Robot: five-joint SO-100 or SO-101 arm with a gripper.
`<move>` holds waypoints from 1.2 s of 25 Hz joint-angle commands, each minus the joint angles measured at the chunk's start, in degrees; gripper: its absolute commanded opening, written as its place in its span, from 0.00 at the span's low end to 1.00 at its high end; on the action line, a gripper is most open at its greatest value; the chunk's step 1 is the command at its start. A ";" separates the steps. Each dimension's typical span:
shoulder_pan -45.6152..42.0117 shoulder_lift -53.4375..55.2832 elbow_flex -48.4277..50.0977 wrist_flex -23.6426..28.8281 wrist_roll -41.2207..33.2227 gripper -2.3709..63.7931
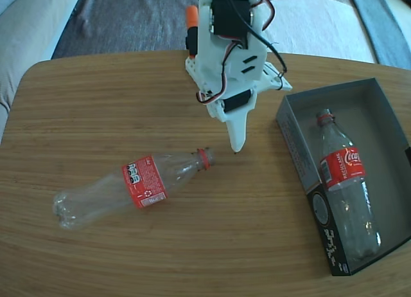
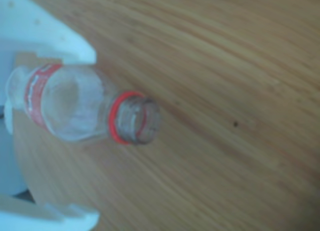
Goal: Grasp the bottles and put them in the box.
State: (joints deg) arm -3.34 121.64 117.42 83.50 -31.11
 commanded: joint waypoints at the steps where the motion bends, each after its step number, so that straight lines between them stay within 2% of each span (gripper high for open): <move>1: -0.09 0.70 -0.70 0.53 4.13 0.57; 6: 0.09 0.44 -0.35 -0.35 6.42 0.57; 18: 0.00 -13.10 -5.62 -6.33 7.03 0.58; 23: 1.23 -17.40 -6.77 -6.33 7.03 0.71; 30: 2.72 -21.09 -7.12 -12.39 6.94 0.71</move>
State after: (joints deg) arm -0.62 100.55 113.64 72.51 -23.91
